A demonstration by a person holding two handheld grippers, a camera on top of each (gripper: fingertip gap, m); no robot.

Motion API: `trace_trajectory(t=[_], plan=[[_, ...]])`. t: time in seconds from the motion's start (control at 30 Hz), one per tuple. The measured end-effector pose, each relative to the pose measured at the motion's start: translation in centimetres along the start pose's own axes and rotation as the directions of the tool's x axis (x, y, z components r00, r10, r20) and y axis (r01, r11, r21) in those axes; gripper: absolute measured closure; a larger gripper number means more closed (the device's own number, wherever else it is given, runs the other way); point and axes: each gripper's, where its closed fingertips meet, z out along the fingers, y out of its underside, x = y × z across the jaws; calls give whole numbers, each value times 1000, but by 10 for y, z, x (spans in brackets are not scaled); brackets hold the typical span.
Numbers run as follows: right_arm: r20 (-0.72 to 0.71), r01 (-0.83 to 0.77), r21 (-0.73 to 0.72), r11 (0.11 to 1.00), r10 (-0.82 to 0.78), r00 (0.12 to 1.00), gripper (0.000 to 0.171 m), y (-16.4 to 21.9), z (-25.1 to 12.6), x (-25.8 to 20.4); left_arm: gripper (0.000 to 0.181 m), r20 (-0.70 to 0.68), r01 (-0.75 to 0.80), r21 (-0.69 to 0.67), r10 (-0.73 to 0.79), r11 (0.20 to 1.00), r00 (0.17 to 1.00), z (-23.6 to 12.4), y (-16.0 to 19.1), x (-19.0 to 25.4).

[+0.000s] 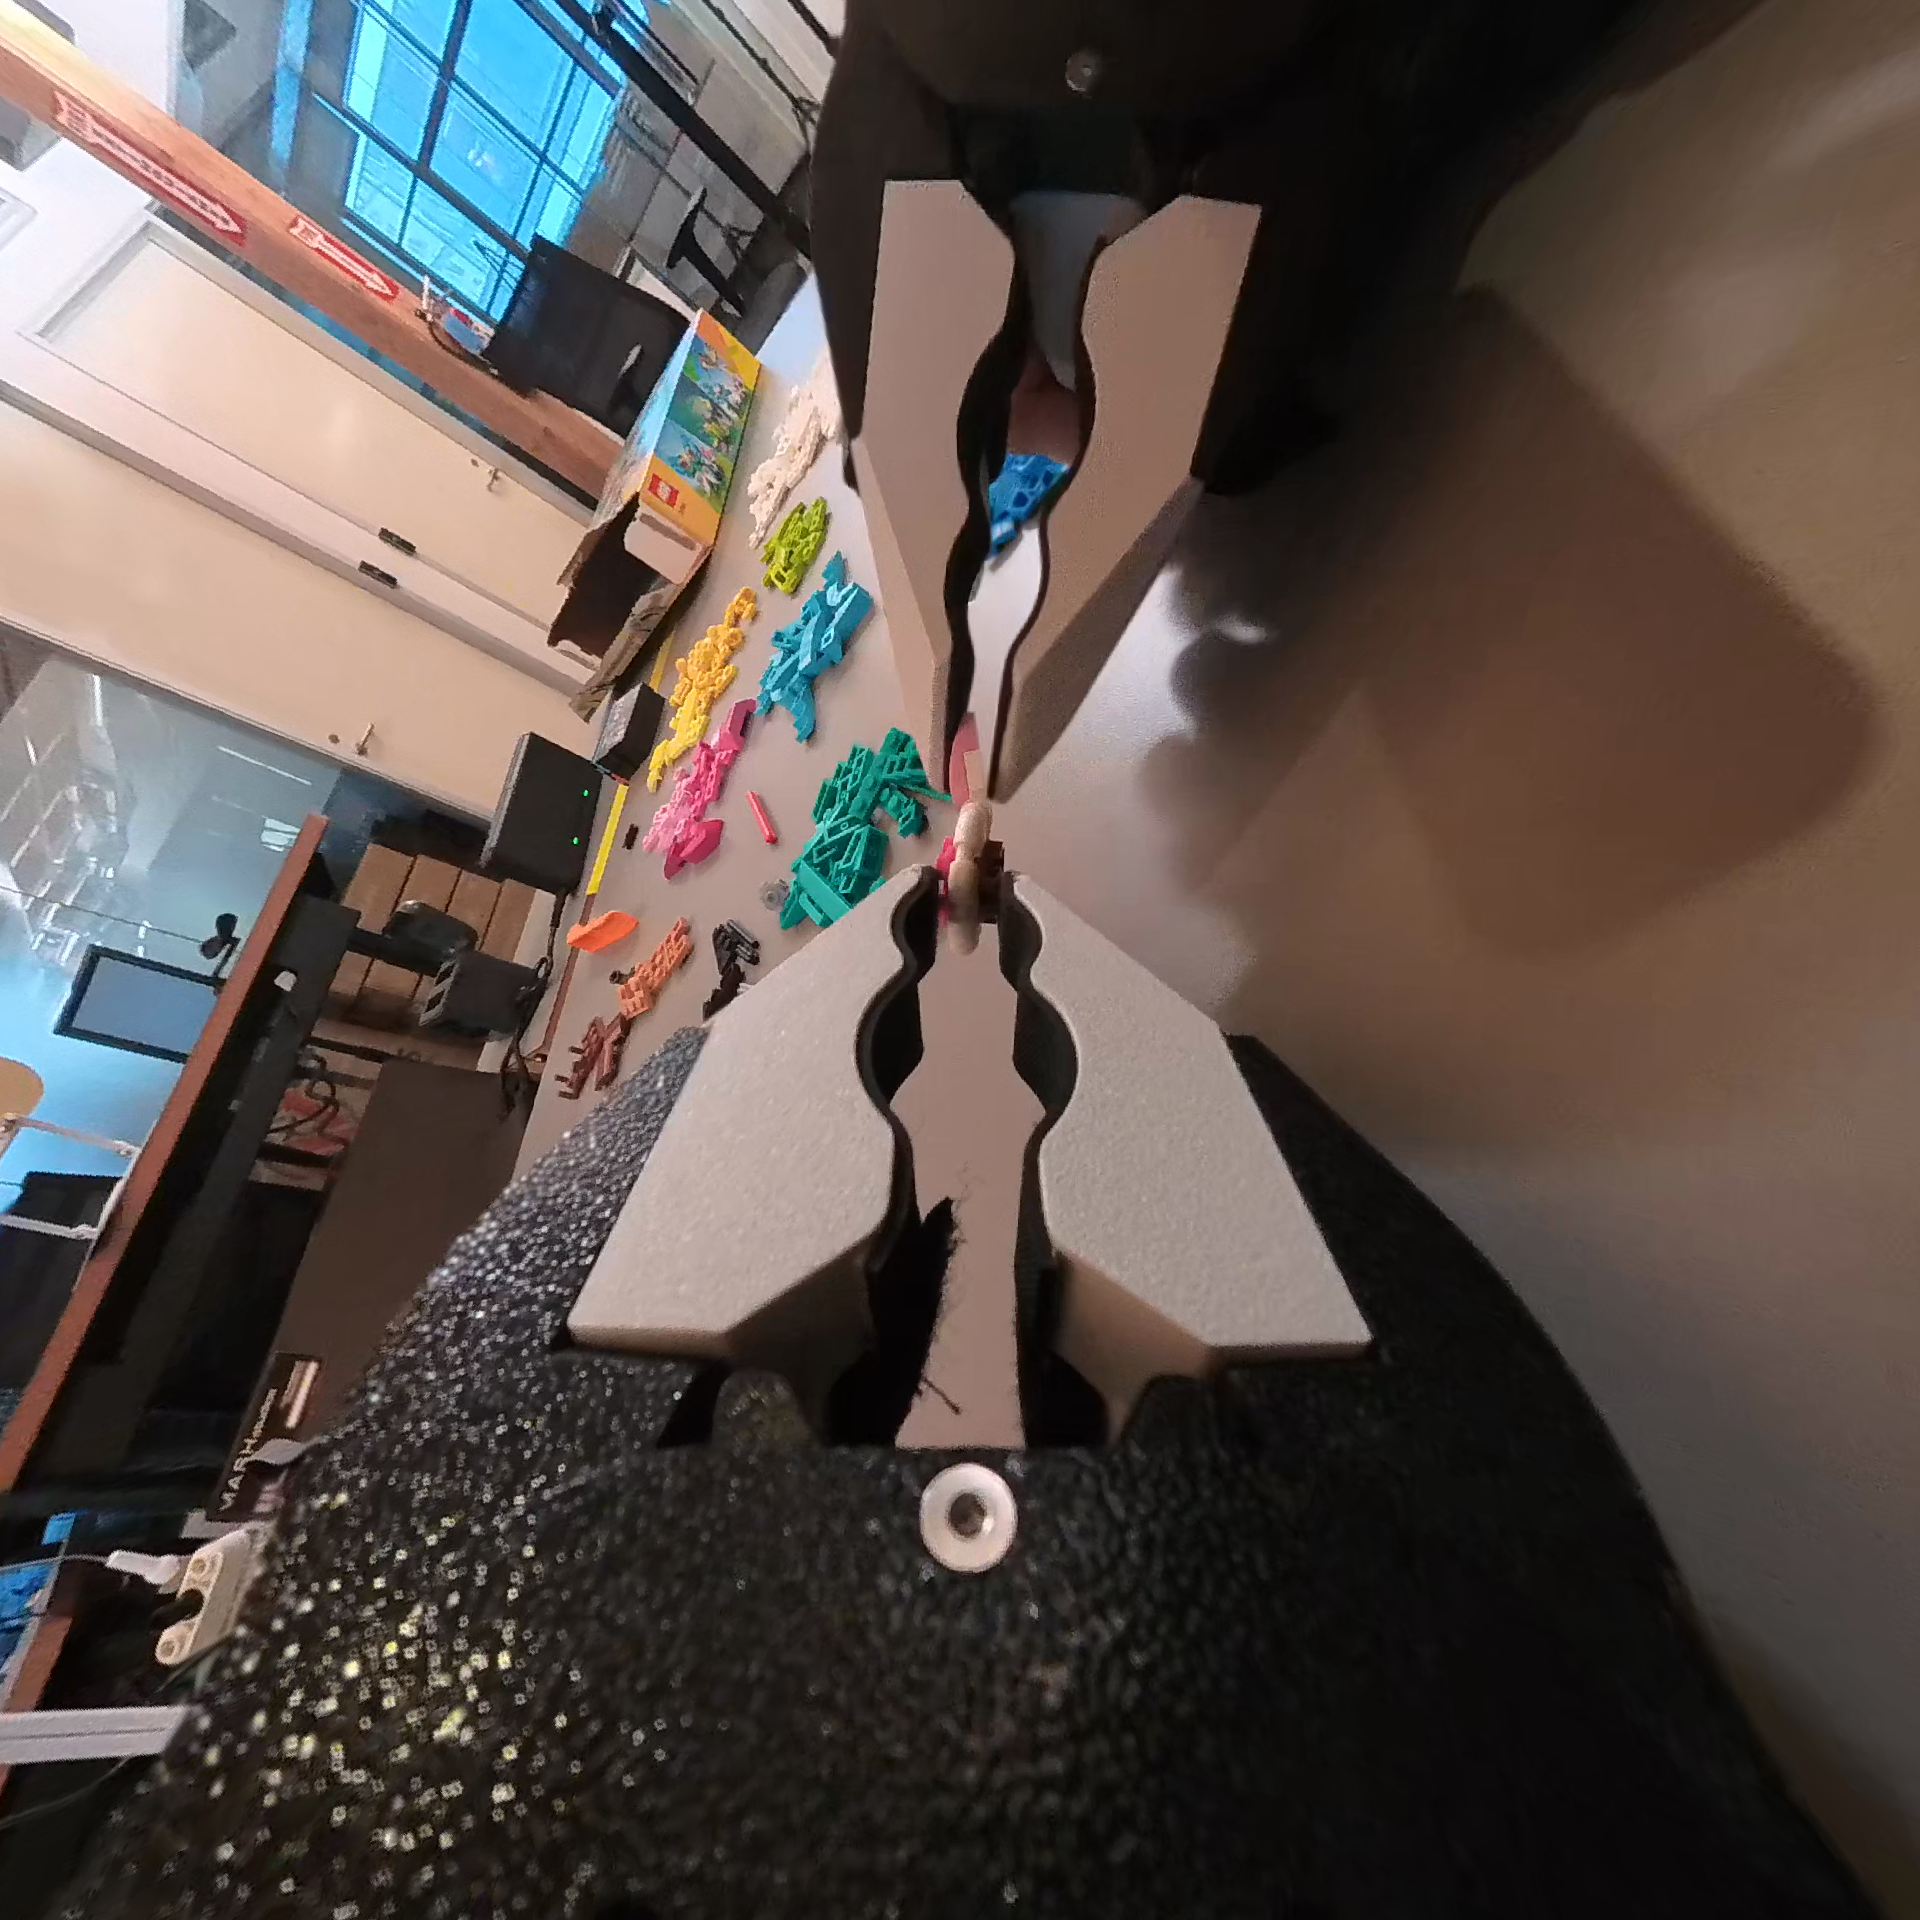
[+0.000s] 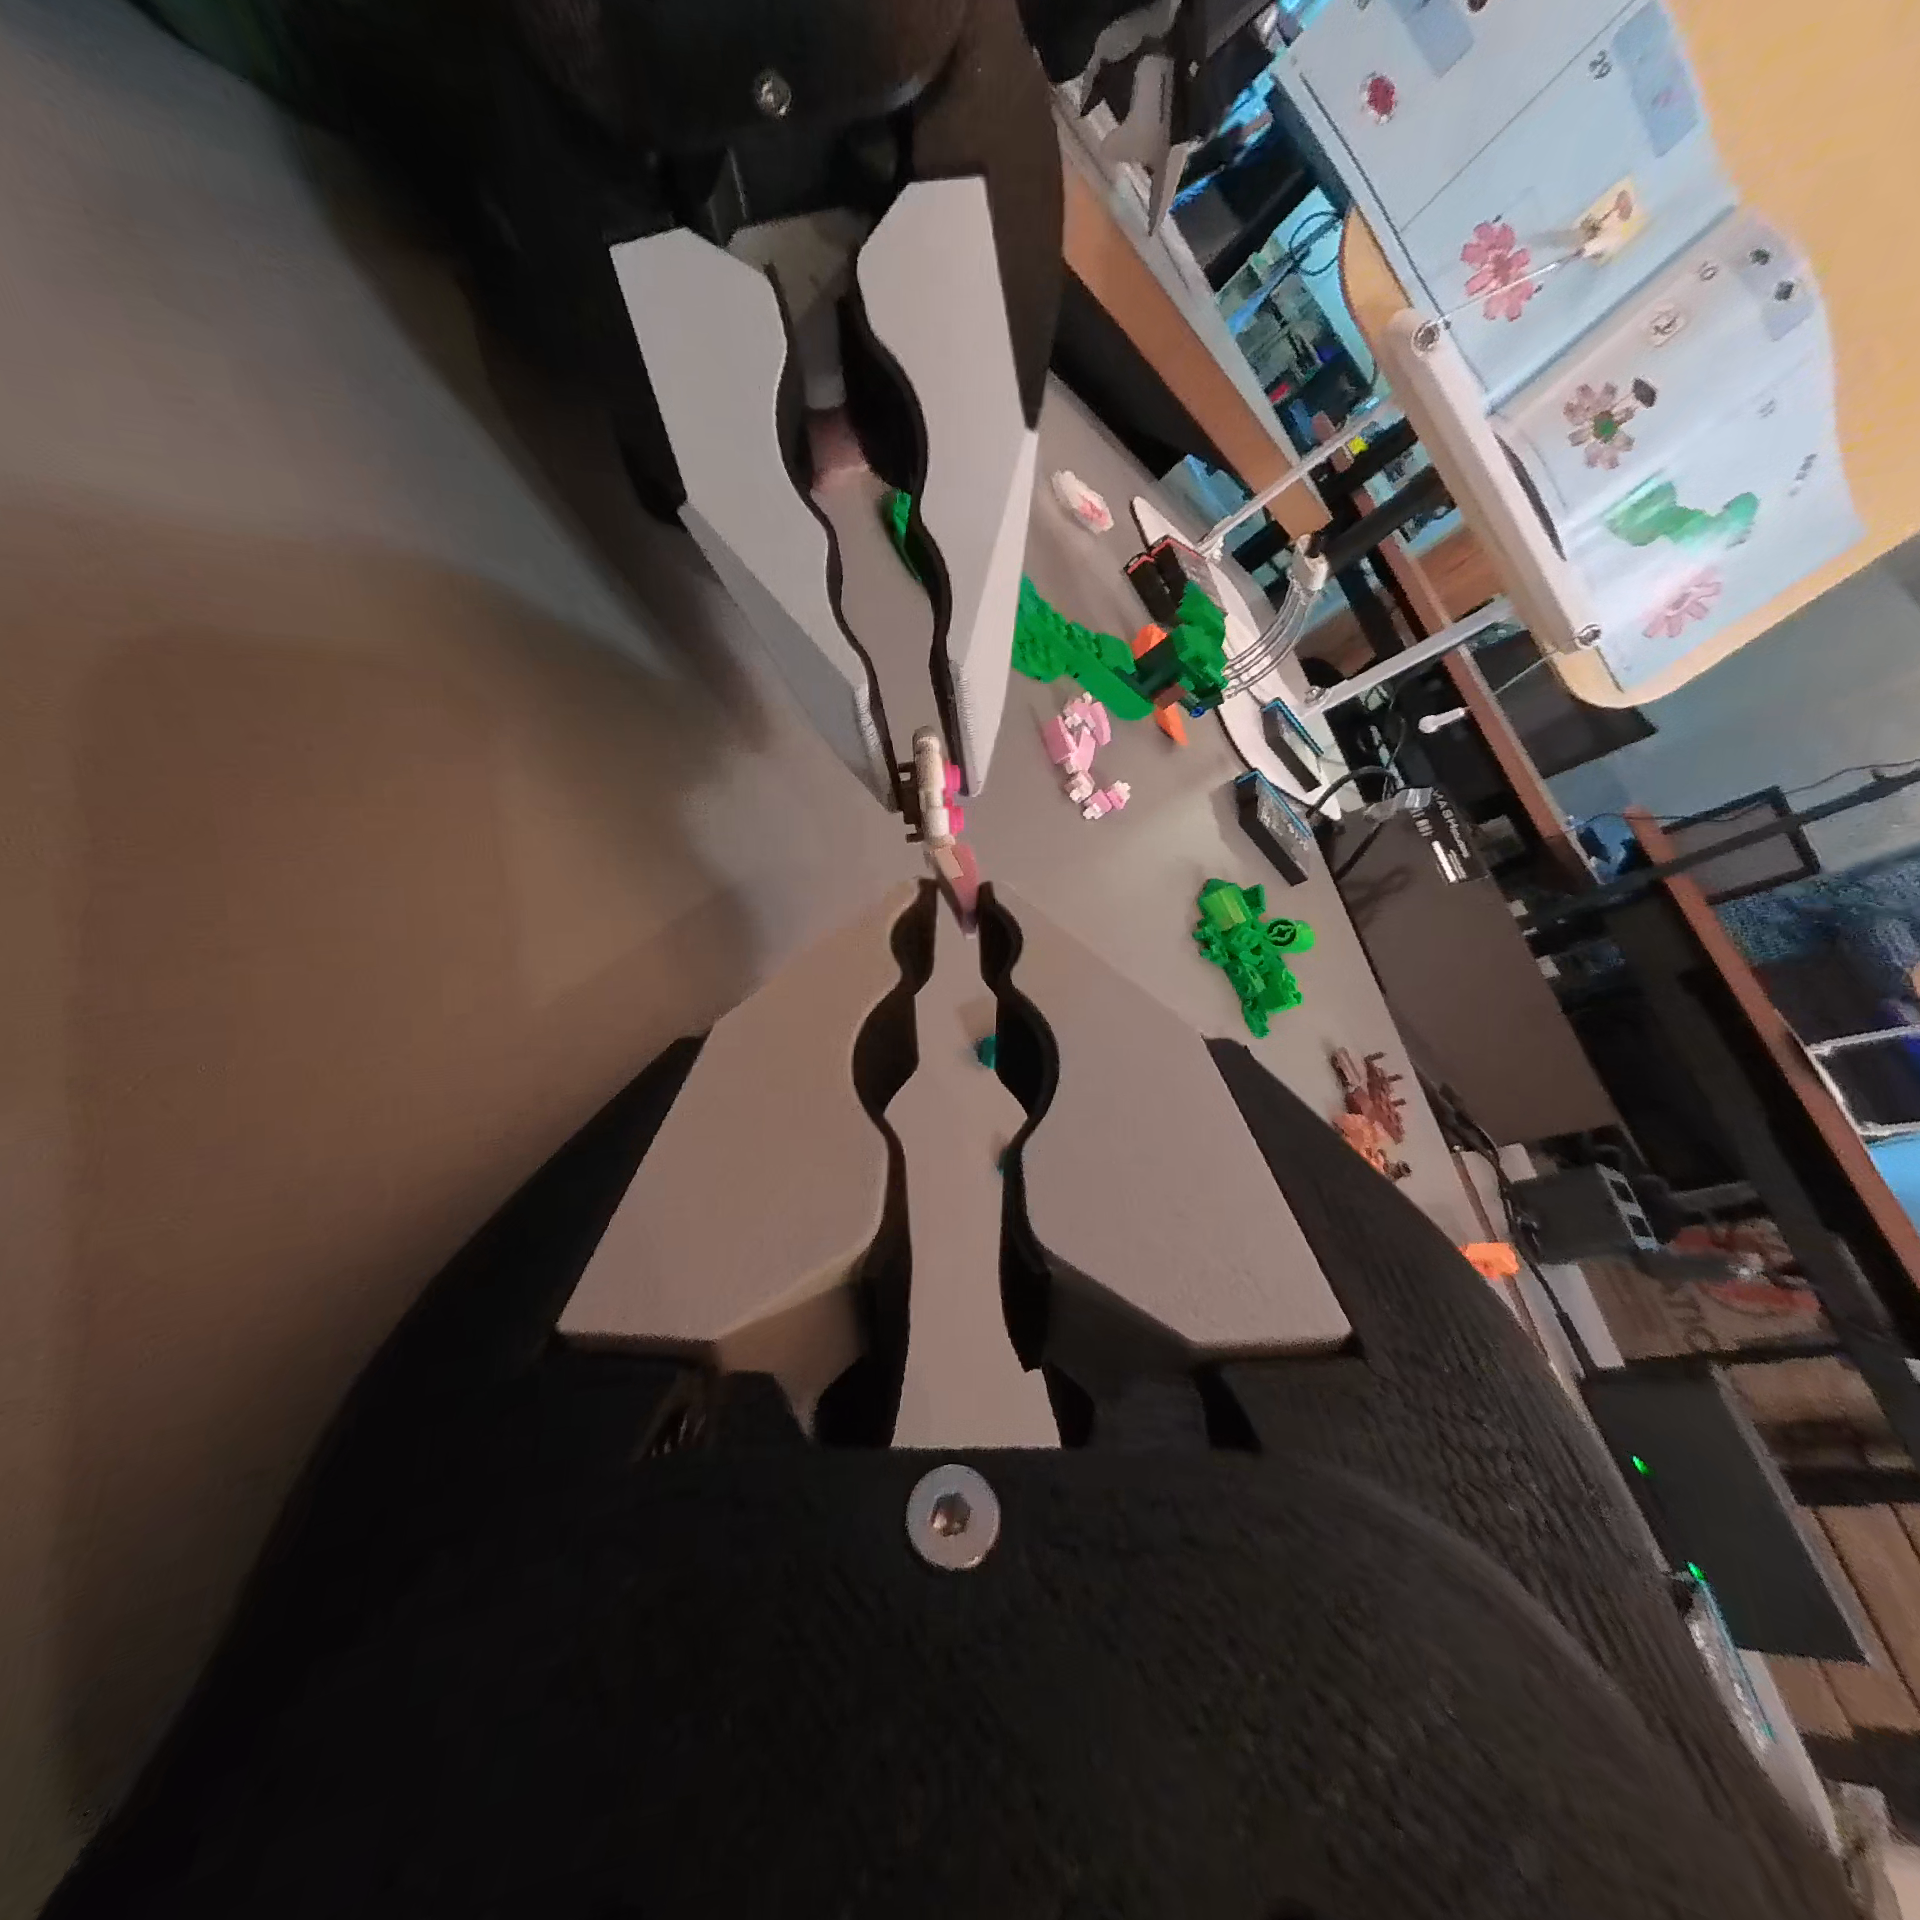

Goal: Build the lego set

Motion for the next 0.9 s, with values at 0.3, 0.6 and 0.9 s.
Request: trace_trajectory(t=[0.3, 0.6, 0.9], plan=[[7, -110, 186, 976, 111, 994, 167, -25, -14, 10, 167, -26, 240, 229, -240, 943, 970, -12, -24, -16], [113, -227, 376, 898, 199, 973, 167, -54, -31, 8, 154, -215, 461, 413, -407, 785, 888, -28, -53, -19], [173, -302, 420, 856, 252, 952, 167, -60, -36, 9, 172, -263, 484, 444, -407, 754, 875, -29, -62, -15]])
